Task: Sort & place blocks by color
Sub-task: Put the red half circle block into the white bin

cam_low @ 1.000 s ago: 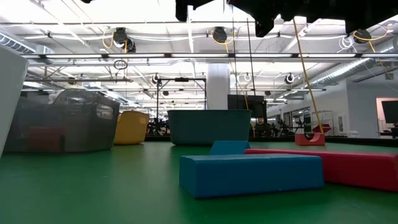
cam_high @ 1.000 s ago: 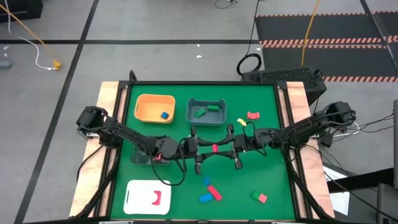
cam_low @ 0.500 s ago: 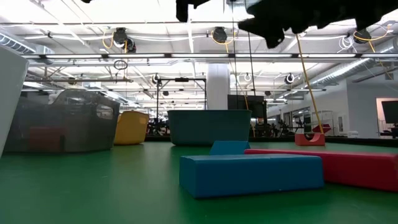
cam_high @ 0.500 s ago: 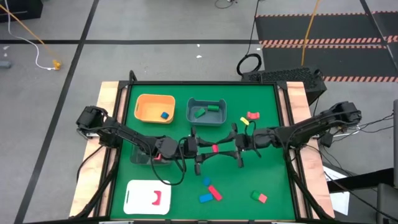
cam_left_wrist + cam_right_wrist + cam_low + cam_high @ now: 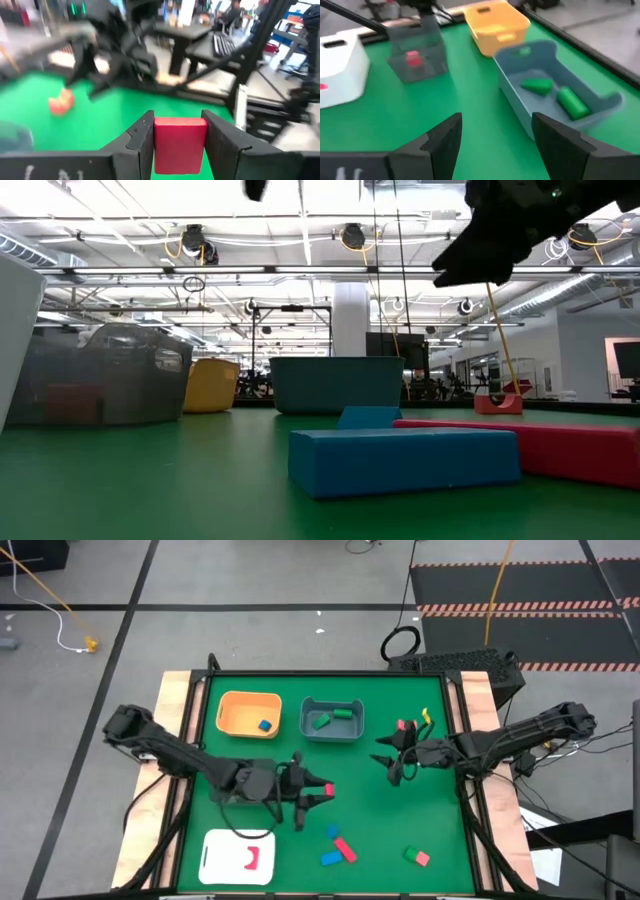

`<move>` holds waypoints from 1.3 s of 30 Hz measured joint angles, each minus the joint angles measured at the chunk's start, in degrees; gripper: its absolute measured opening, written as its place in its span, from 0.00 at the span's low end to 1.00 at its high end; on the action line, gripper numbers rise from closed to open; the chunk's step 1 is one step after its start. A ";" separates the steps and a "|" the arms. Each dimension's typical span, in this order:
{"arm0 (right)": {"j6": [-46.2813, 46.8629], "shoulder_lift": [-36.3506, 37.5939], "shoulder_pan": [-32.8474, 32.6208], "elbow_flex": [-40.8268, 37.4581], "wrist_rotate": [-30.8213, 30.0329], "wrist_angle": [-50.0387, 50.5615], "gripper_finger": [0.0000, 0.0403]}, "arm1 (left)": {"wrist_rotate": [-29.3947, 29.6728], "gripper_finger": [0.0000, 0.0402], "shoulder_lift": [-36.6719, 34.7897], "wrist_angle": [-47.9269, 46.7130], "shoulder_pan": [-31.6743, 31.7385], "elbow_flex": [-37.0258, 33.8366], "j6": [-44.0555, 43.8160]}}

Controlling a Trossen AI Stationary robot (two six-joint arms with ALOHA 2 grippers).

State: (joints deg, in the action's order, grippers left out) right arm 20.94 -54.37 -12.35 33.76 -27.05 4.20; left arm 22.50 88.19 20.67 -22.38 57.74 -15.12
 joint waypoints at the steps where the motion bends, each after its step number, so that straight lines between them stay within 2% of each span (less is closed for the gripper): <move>1: 0.84 0.09 0.26 0.00 -0.02 0.60 0.57 | -0.02 0.34 -1.46 -3.50 -0.78 0.00 -3.53; 5: 1.73 0.27 0.92 0.00 0.12 3.08 0.56 | -3.64 0.34 -6.45 -19.00 -4.60 0.02 -21.34; 9: 2.42 0.27 1.72 0.00 0.17 6.07 0.56 | -8.42 0.34 -7.17 -32.60 -10.16 0.01 -43.13; 12: 2.84 0.27 2.64 0.00 0.24 8.01 0.56 | -11.74 0.34 -7.01 -38.36 -14.60 0.00 -57.58; 15: 3.79 0.27 4.26 0.00 0.18 10.17 0.56 | -14.86 0.34 -6.10 -42.57 -18.61 -0.01 -67.60; 23: 5.62 0.25 11.05 0.00 -0.07 17.79 0.56 | -15.18 0.38 -2.97 -45.89 -25.47 0.00 -77.79; 33: 0.42 0.24 19.51 0.00 -0.15 18.90 0.56 | -19.67 0.35 3.12 -49.16 -26.68 -0.02 -86.67; 39: -2.67 0.24 23.57 0.00 0.02 18.92 0.56 | -21.92 0.51 3.78 -49.30 -26.66 -0.01 -90.39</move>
State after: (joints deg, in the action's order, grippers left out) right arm 18.27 -54.13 11.23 33.76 -27.02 23.11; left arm 0.58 91.97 -28.63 -49.04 57.73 -105.51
